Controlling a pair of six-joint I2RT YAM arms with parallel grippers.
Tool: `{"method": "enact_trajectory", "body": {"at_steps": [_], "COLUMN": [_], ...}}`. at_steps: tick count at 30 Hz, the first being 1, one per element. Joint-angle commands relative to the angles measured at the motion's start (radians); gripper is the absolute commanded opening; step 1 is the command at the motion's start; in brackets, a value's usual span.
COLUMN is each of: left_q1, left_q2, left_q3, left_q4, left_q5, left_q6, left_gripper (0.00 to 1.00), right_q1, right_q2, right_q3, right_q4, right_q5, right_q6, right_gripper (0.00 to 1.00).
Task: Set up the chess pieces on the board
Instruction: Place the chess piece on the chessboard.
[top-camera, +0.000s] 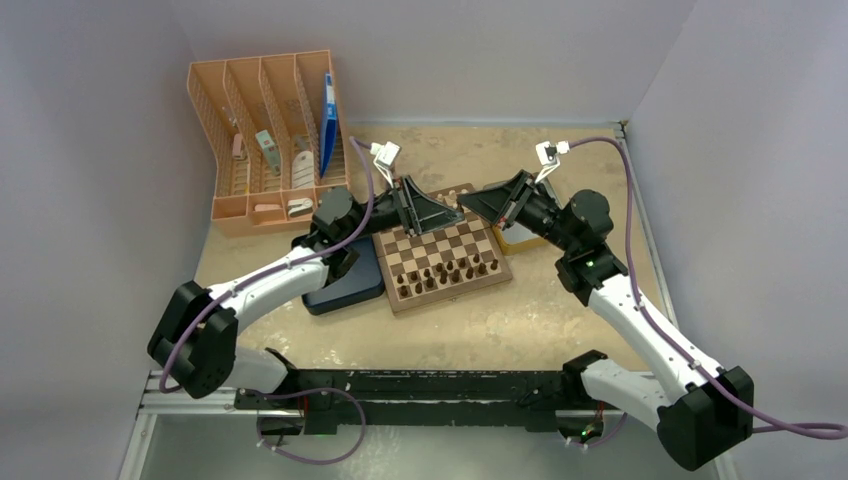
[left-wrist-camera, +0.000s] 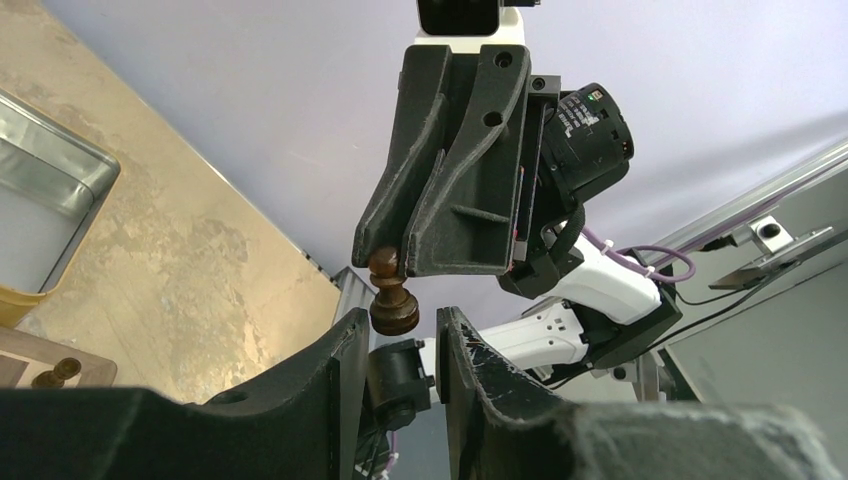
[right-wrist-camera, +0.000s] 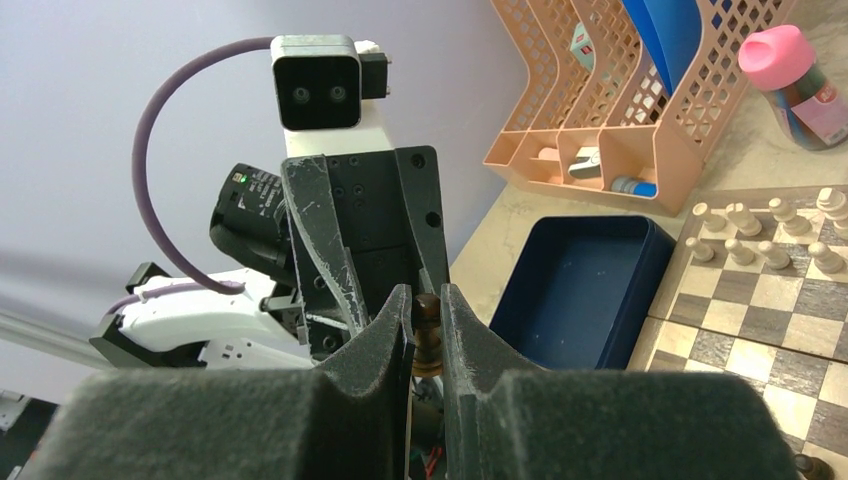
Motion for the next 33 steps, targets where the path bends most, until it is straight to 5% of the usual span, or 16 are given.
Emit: {"method": "enact_trajectory", "body": {"at_steps": [1,6,16,24,33], "left_q1": [-0.001,-0.002,-0.002,-0.002,-0.003], "left_q2": [0.01,0.023,-0.016,-0.172,-0.268], "left_q3": [0.059,0.07,0.053,0.068,0.074], "left_q4": [0.075,0.084,-0.003,-0.425,-0.728], "left_q5": [-0.009,-0.002,0.034,-0.038,-0.101], "left_q6": [-0.003,0.001,0.119,0.67,1.127], "left_gripper": [0.31,0.27,0.01,0.0,0.01], "right_q1": [0.004,0.004,0.005,0.004,0.003], "right_q2": [-0.021,-0.013,-0.002,-0.022,0.024], "right_q3": [0.002,0.002,0.034,0.188,0.361], "right_q4": [0.066,0.07,-0.005,-0.352,-0.659], "right_q5": [-0.027,-0.028,-0.053,-0.002,0.066], "right_q6": [0.011,0.01,-0.078,-0.323,-0.496], "right_gripper": [0.1,0.1,0.13,0.32,0.31]}}
